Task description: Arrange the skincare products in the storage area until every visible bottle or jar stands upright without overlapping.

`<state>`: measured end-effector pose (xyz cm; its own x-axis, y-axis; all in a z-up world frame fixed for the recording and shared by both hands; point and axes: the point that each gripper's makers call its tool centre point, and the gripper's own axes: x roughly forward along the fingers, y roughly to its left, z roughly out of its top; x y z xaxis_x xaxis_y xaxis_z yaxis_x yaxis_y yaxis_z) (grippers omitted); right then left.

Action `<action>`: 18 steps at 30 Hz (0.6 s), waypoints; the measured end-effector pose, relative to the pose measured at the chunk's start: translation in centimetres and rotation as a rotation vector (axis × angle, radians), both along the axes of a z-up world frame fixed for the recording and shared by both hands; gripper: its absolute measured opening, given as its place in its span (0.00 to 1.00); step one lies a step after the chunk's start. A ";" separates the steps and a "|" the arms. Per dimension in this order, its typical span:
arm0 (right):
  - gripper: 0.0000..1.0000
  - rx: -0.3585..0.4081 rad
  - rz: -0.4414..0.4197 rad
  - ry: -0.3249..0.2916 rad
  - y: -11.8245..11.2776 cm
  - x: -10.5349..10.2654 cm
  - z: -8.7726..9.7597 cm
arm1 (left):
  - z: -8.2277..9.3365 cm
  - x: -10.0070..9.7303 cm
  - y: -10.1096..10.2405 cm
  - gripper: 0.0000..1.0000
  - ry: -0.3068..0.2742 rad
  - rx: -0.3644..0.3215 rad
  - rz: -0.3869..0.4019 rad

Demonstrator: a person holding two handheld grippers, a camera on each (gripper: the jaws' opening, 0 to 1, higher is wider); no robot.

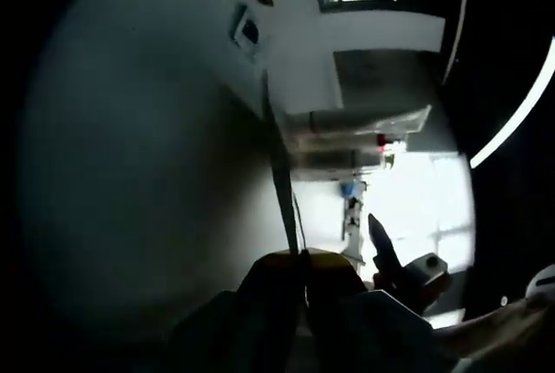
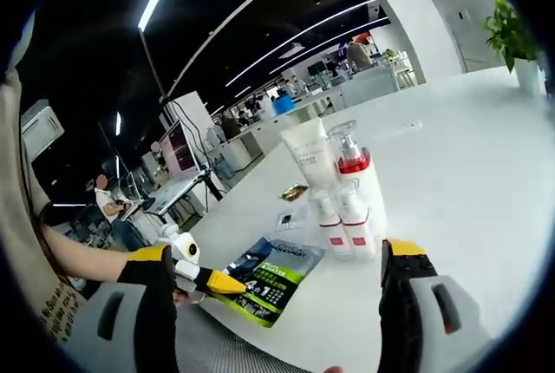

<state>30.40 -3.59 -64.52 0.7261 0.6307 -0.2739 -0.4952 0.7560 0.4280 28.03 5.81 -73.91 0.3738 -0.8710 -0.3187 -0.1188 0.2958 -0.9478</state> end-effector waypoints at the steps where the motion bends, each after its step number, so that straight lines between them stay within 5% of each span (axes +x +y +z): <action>1: 1.00 0.000 0.001 0.002 0.0 0.0 0.0 | -0.3 0.0 0.1 0.00 0.016 0.010 -0.002; 4: 1.00 -0.001 0.003 0.002 0.1 0.0 0.0 | -1.1 -0.1 0.4 0.00 0.005 0.081 -0.026; 18: 0.98 0.000 0.004 0.005 0.0 0.0 -0.2 | -2.2 -0.4 2.1 0.19 -0.240 0.468 -0.214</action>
<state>30.36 -3.58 -64.71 0.7221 0.6338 -0.2773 -0.4964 0.7538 0.4305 27.60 7.93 -76.10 0.3145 -0.7214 -0.6170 0.1924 0.6849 -0.7027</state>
